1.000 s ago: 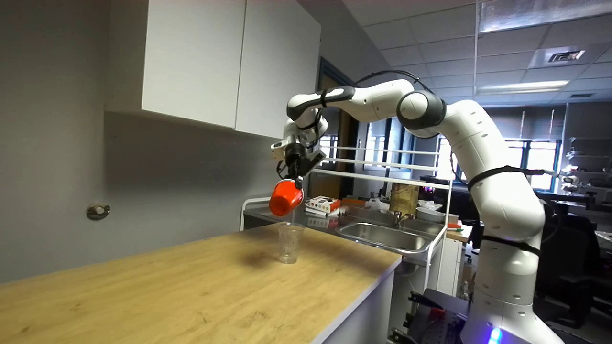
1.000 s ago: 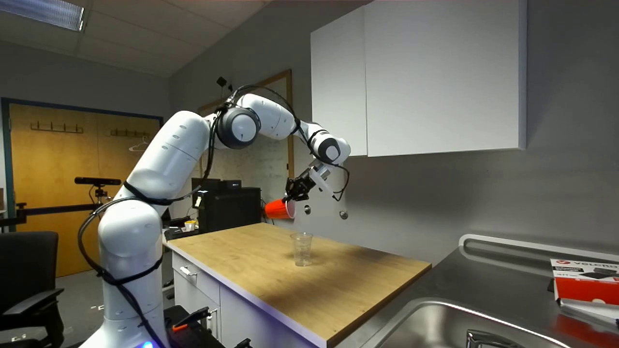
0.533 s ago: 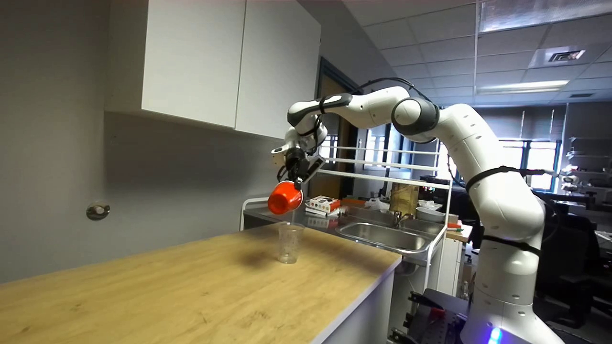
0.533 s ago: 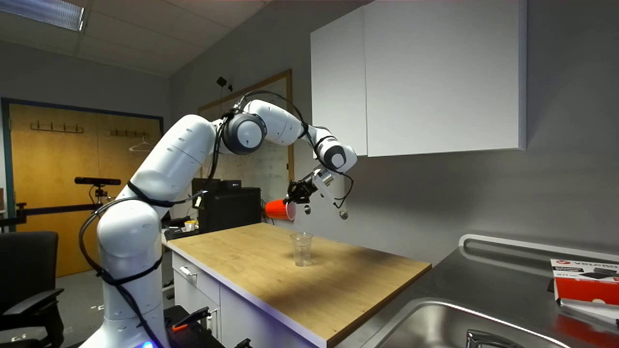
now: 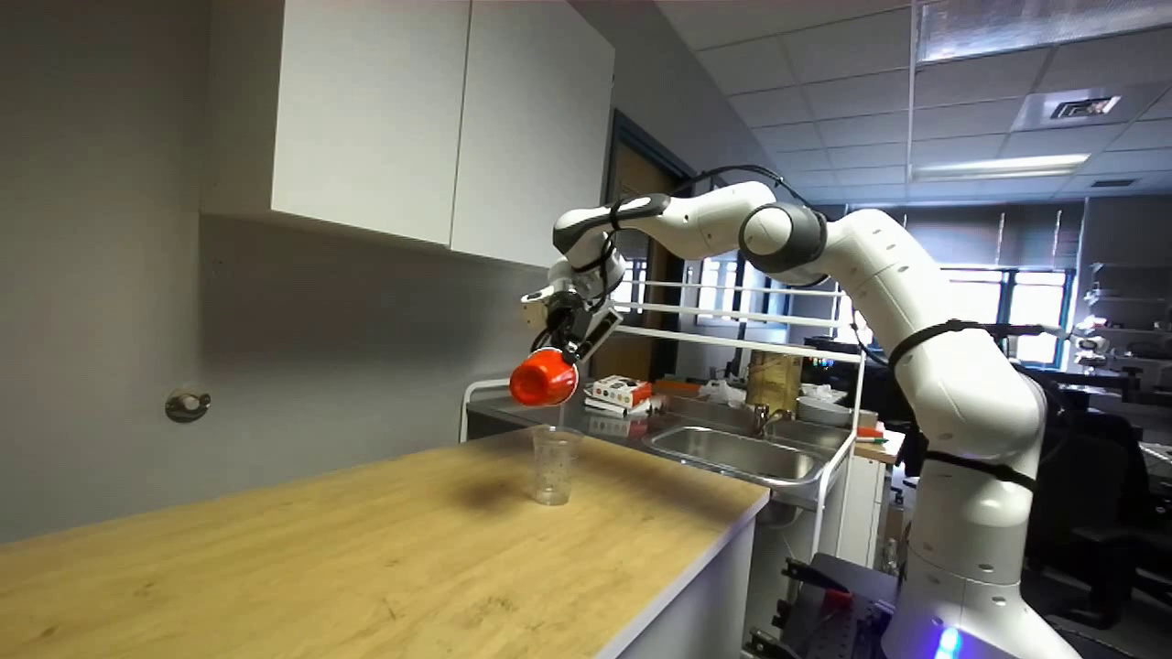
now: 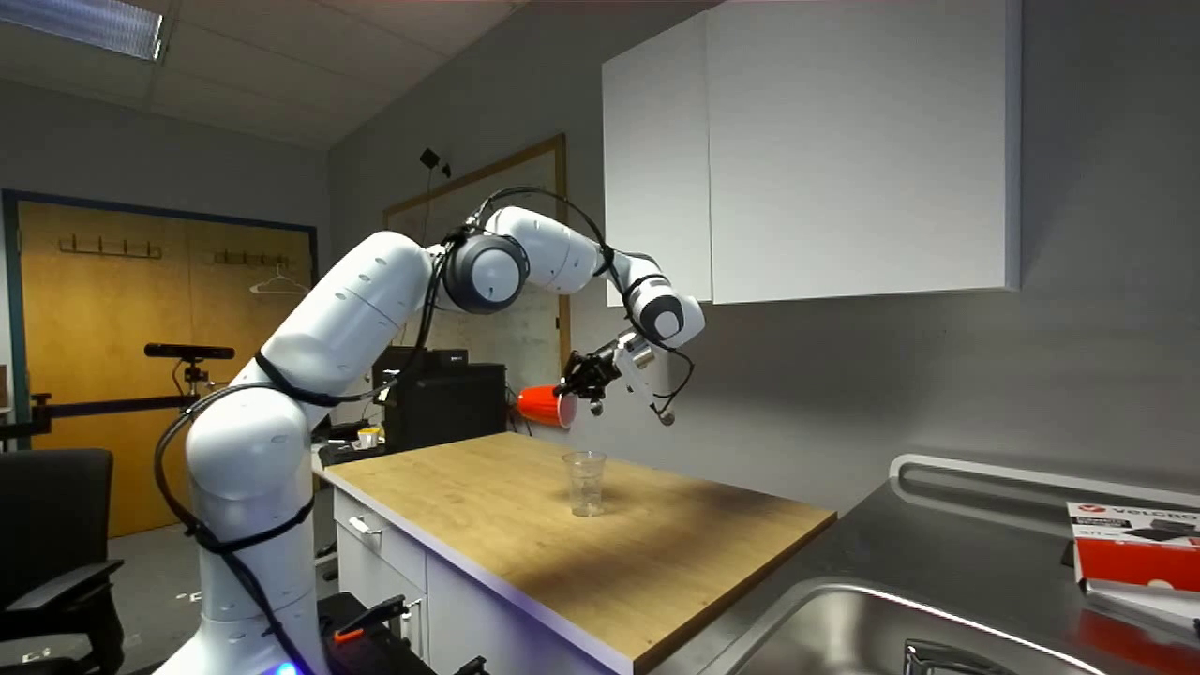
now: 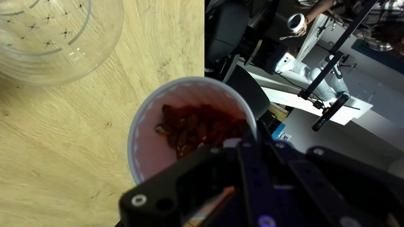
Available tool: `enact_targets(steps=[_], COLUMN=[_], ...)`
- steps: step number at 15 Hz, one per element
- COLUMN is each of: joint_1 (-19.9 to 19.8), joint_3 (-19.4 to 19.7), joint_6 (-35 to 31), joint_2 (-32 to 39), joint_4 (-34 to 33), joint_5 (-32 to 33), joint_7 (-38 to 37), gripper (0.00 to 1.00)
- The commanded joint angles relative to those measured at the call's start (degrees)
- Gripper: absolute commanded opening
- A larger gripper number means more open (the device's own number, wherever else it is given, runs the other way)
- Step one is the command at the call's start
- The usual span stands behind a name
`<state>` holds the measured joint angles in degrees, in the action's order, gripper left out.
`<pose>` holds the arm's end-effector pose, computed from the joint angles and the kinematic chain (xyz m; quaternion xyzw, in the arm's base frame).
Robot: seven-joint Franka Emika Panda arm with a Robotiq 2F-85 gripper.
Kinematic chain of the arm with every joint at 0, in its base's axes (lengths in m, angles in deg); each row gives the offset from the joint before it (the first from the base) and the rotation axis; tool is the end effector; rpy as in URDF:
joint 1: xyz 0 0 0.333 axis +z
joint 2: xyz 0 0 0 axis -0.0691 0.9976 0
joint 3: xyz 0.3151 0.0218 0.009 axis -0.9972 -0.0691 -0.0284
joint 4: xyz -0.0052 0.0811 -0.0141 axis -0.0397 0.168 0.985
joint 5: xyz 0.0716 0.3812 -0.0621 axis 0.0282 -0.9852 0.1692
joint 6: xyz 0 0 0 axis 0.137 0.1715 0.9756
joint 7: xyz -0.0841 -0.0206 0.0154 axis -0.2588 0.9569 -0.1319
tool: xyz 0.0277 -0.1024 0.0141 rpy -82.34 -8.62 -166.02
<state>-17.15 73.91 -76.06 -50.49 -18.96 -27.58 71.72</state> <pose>0.6513 -0.0145 0.3955 -0.7202 -0.4818 0.0527 0.4964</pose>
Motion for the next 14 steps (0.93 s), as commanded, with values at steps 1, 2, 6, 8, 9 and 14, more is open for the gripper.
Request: enact_targets(steps=[1, 2, 6, 8, 9, 14], joint_1=[-0.5, -0.7, -1.1, -1.4, -1.6, -2.6], joint_3=[0.1, 0.1, 0.0, -0.1, -0.1, -0.2], joint_6=[2.9, 3.4, 5.1, 6.0, 6.4, 8.4], joint_2=[2.9, 3.4, 5.6, 6.8, 7.3, 9.9], joint_4=[-4.8, -5.4, -7.7, -8.8, -9.2, -11.4], joint_5=[-2.2, -2.6, -3.8, -4.3, -4.6, -5.9], joint_7=[-0.5, -0.6, -0.7, -0.8, -0.7, -0.4], gripper=[0.04, 0.04, 0.04, 0.04, 0.04, 0.04])
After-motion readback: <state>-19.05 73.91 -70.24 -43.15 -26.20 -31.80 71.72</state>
